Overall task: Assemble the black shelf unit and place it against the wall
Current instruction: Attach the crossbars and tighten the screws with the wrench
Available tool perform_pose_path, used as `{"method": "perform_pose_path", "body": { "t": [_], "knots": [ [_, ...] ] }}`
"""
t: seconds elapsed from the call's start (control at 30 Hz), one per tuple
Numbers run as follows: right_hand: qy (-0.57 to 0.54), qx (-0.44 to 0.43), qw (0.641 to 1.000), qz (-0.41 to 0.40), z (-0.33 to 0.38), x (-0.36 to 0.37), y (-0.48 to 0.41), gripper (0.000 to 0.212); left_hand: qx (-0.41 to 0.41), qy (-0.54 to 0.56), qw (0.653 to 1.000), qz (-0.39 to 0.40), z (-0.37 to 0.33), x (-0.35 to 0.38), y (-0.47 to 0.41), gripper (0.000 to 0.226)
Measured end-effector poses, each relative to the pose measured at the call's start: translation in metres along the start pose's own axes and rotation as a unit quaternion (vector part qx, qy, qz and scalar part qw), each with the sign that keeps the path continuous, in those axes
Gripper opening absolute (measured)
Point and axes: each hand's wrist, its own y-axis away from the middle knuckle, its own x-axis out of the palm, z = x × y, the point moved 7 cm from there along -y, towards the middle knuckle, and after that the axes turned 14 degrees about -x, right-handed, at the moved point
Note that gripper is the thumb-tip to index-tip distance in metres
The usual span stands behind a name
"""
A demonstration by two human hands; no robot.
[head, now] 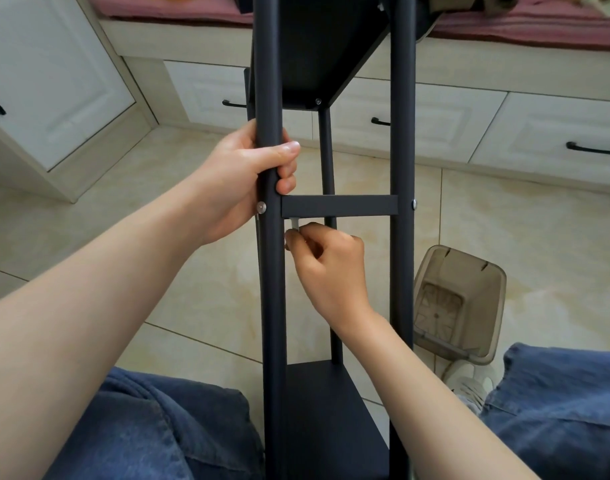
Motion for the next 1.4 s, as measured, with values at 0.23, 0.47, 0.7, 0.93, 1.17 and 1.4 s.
{"method": "perform_pose_path", "body": {
  "t": [0.23,0.47,0.7,0.93,1.17,1.4],
  "knots": [
    [-0.023,-0.008,1.000,-0.003,0.009,-0.008,0.000,0.033,-0.002,0.001,1.000,-0.001,0.000,0.001,0.001,0.011],
    [-0.017,-0.028,0.999,-0.008,0.014,-0.009,-0.006,0.035,-0.007,0.001,1.000,-0.006,0.002,0.000,0.003,0.011],
    [0.002,-0.033,0.999,-0.014,0.010,0.004,-0.001,0.039,-0.006,0.004,1.000,-0.006,0.002,0.000,0.003,0.011],
    [-0.010,-0.057,0.995,-0.079,0.004,0.012,-0.007,0.020,-0.007,0.008,1.000,-0.006,0.001,0.001,0.000,0.010],
    [0.010,-0.078,0.995,-0.056,0.002,0.003,-0.005,0.022,-0.001,0.006,1.000,0.006,0.000,0.006,-0.004,0.010],
    [0.078,-0.106,0.991,-0.005,0.010,-0.020,0.018,0.024,0.002,0.009,1.000,0.004,-0.001,0.010,-0.006,0.010]
  ]
}}
